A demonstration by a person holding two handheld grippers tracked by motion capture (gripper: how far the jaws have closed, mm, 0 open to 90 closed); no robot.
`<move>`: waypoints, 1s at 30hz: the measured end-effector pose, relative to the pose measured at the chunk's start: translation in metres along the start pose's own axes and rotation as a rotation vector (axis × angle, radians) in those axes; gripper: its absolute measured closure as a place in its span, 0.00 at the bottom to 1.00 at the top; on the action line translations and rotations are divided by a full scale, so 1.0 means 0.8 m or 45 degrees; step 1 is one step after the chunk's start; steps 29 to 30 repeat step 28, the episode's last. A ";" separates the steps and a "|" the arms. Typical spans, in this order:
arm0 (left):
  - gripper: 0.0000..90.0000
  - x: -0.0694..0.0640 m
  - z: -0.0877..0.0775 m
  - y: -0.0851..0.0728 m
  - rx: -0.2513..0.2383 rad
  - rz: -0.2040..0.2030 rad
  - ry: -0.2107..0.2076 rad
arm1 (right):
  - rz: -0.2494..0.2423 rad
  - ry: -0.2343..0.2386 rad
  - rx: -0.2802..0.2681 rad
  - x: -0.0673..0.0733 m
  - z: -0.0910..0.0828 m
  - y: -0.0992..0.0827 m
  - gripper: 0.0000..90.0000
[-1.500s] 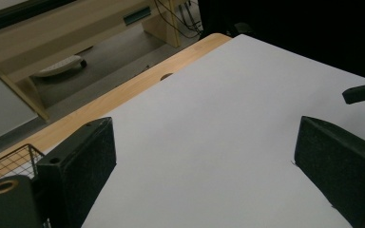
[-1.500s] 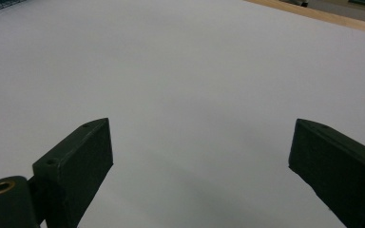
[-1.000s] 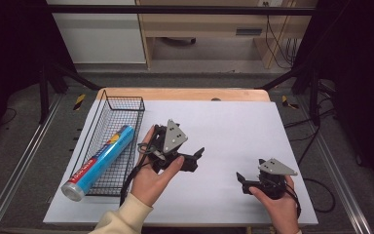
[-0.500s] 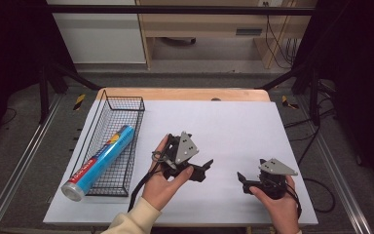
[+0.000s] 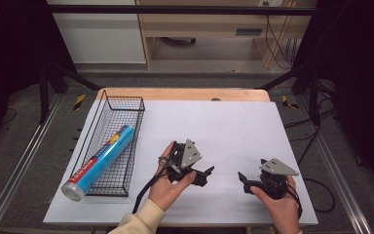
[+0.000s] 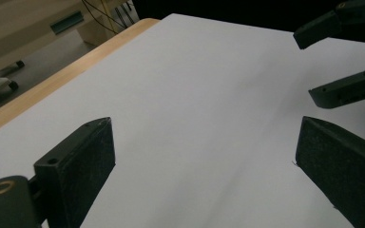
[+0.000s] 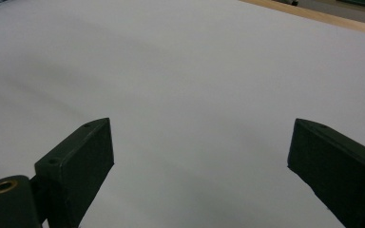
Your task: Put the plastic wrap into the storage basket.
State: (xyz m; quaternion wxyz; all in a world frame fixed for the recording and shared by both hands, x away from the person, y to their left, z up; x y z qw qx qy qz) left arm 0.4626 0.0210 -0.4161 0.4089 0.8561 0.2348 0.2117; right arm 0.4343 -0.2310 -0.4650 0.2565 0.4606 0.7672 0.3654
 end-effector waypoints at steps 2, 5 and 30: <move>0.07 0.002 0.005 -0.010 0.015 -0.015 -0.002 | -0.002 -0.001 0.000 0.000 0.000 0.000 0.09; 0.07 0.003 0.007 -0.015 0.024 -0.024 -0.006 | -0.001 0.000 0.001 0.000 0.001 0.000 0.09; 0.07 0.019 0.003 -0.091 0.145 -0.141 -0.063 | -0.005 -0.049 0.033 -0.006 0.012 -0.002 0.05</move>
Point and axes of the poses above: each handheld gripper's, and its own axes: z roughly forward along the jaws, y roughly out of its top, x roughly to its left, the point moved 3 cm from there along z, roughly forward along the jaws, and after that the axes turned 6 degrees about x, right-handed, at the moved point
